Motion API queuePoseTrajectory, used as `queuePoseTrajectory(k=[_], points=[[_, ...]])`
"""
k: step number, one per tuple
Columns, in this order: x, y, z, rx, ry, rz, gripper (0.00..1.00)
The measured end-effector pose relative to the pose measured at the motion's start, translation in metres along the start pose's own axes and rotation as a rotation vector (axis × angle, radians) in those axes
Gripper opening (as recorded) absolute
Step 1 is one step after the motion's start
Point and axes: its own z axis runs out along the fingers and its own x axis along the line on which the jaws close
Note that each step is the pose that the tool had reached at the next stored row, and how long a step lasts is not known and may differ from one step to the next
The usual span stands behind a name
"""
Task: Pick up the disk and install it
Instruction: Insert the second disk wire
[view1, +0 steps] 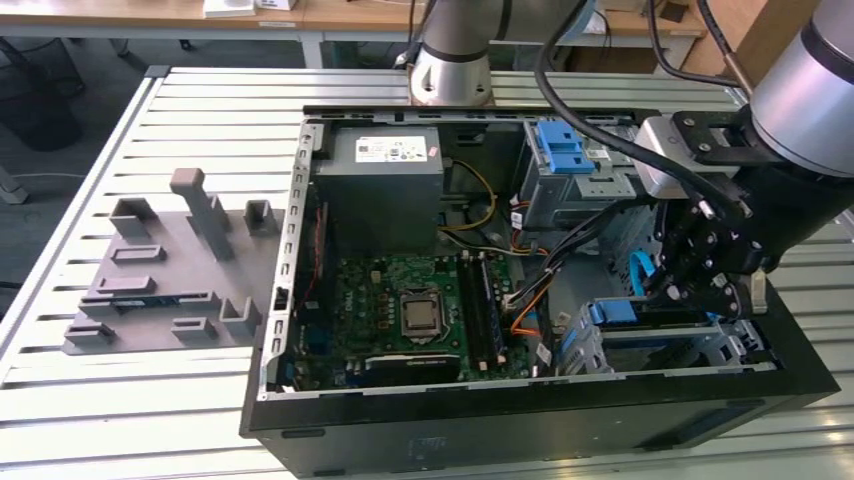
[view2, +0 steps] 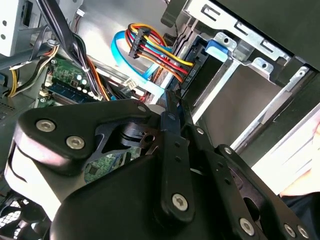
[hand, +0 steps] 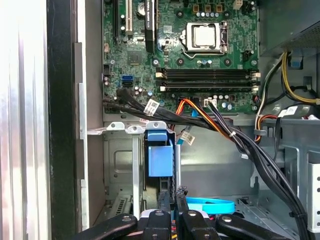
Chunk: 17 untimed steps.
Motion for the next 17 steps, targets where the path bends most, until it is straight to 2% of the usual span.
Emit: queuePoseTrajectory(k=[17], points=[[0.0001, -0.0009, 0.0051, -0.0004, -0.0004, 0.0, 0.16]])
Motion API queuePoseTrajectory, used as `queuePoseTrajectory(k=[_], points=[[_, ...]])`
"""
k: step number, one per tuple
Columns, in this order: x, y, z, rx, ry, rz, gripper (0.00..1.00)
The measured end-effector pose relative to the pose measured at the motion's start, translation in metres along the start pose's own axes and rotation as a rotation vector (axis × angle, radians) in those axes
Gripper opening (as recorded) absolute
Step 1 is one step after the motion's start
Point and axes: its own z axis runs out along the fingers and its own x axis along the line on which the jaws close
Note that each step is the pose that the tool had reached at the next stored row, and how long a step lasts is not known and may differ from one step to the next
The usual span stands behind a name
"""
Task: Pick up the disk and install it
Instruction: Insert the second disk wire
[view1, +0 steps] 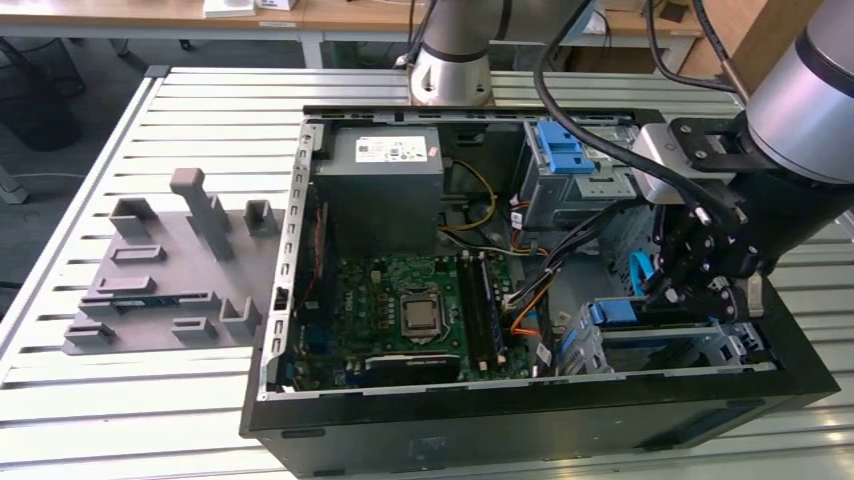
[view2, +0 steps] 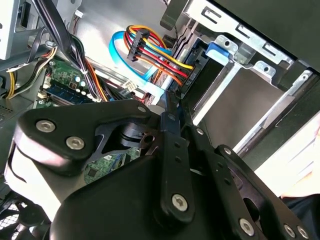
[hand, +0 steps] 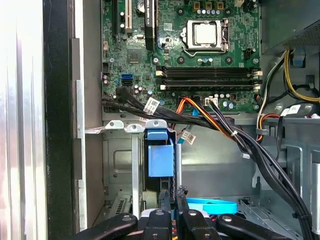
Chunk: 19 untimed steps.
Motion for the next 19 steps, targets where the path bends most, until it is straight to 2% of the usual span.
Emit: queuePoseTrajectory(k=[8, 19], points=[[0.0, -0.0004, 0.0, -0.0001, 0.0005, 0.0, 0.16], [0.0002, -0.002, 0.0041, -0.0002, 0.0009, 0.0, 0.16]])
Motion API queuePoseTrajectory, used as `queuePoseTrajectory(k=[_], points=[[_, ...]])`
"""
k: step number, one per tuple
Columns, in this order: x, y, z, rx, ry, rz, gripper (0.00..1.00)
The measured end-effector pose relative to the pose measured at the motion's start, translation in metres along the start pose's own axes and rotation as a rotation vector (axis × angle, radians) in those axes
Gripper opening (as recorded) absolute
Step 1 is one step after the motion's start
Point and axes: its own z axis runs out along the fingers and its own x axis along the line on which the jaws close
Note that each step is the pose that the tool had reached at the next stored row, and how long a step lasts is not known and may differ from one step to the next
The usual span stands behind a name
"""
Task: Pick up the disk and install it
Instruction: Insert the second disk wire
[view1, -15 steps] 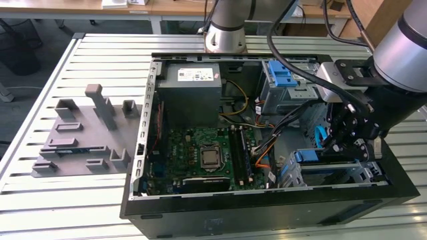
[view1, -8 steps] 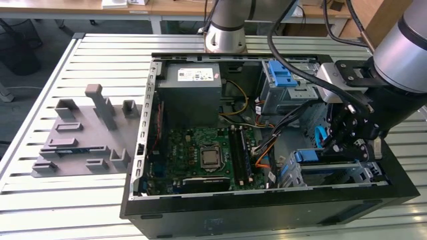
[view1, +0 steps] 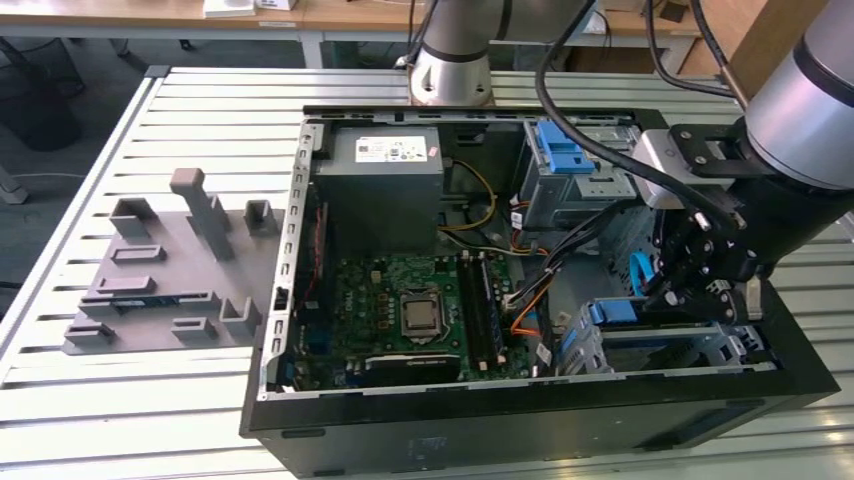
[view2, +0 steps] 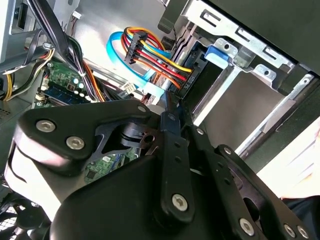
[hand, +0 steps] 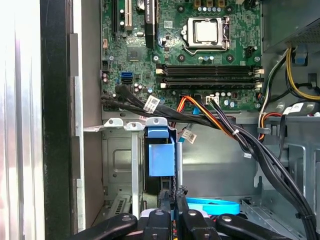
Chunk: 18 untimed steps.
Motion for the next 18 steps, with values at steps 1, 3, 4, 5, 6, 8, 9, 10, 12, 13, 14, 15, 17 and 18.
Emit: queuePoseTrajectory(k=[1, 3, 4, 5, 6, 8, 9, 10, 12, 13, 14, 15, 17, 18], points=[[0.0, 0.0, 0.0001, 0.0, -0.0002, 0.0, 0.16], [0.0, 0.0, 0.0004, 0.0, -0.0006, 0.0, 0.16], [0.0, 0.0, 0.0004, 0.0001, -0.0006, 0.0, 0.16], [0.0, -0.0001, 0.0004, 0.0, -0.0005, 0.0, 0.16], [-0.0001, -0.0001, 0.0006, 0.0002, -0.0014, 0.0, 0.16], [0.0, -0.0001, 0.0009, 0.0001, -0.0015, 0.0, 0.17], [0.0, -0.0001, 0.0004, 0.0001, -0.0009, 0.0, 0.23], [0.0, -0.0001, -0.0002, 0.0, -0.0005, 0.0, 0.23], [-0.0001, -0.0001, -0.0013, 0.0, -0.0006, 0.0, 0.23], [-0.0001, -0.0001, -0.0019, 0.0, -0.0007, 0.0, 0.23], [-0.0002, -0.0001, -0.0027, 0.0, -0.0007, 0.0, 0.23], [-0.0002, -0.0001, -0.0036, 0.0, -0.0007, 0.0, 0.23], [-0.0003, -0.0001, -0.0056, 0.0001, -0.0007, 0.0, 0.23], [-0.0004, -0.0001, -0.0069, 0.0001, -0.0007, 0.0, 0.23]])
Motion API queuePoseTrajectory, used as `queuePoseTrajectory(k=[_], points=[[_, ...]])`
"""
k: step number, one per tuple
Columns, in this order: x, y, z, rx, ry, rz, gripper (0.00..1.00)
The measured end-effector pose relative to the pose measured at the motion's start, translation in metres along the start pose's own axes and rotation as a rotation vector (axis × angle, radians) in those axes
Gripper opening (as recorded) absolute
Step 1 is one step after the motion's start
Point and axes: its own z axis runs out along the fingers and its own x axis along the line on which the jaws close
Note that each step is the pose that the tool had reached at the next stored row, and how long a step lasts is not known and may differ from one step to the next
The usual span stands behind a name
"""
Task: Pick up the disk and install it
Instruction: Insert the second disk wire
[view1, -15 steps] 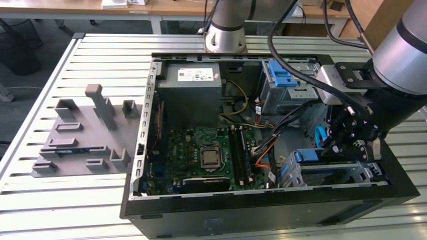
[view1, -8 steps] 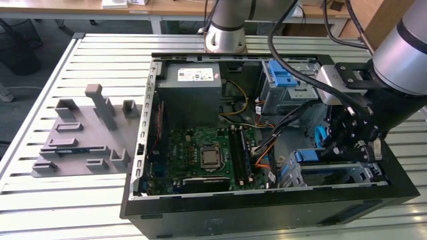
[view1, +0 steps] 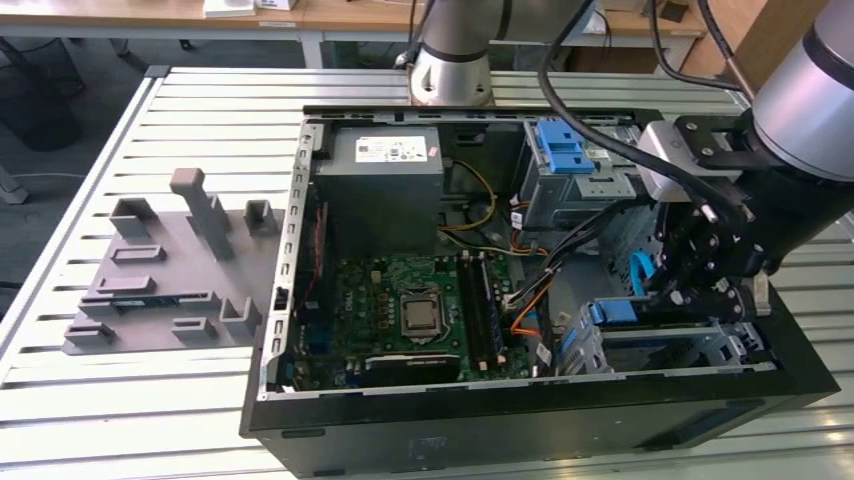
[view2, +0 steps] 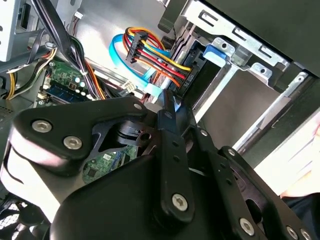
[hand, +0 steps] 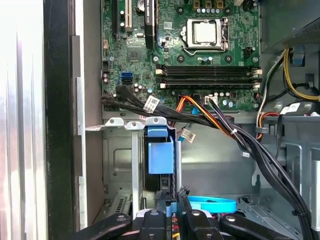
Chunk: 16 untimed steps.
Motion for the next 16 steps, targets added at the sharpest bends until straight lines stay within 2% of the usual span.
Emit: queuePoseTrajectory(k=[6, 10, 12, 13, 16], points=[[-0.0004, 0.0, -0.0073, -0.0002, 0.0, 0.0, 0.23], [-0.0004, 0.0, -0.0084, -0.0007, -0.0004, 0.0, 0.23], [-0.0005, 0.0, -0.0087, -0.0008, 0.0, 0.0, 0.22], [-0.0005, 0.0, -0.0087, -0.0008, 0.0, 0.0, 0.15], [-0.0005, 0.0, -0.0087, -0.0008, 0.0, 0.0, 0.11]])
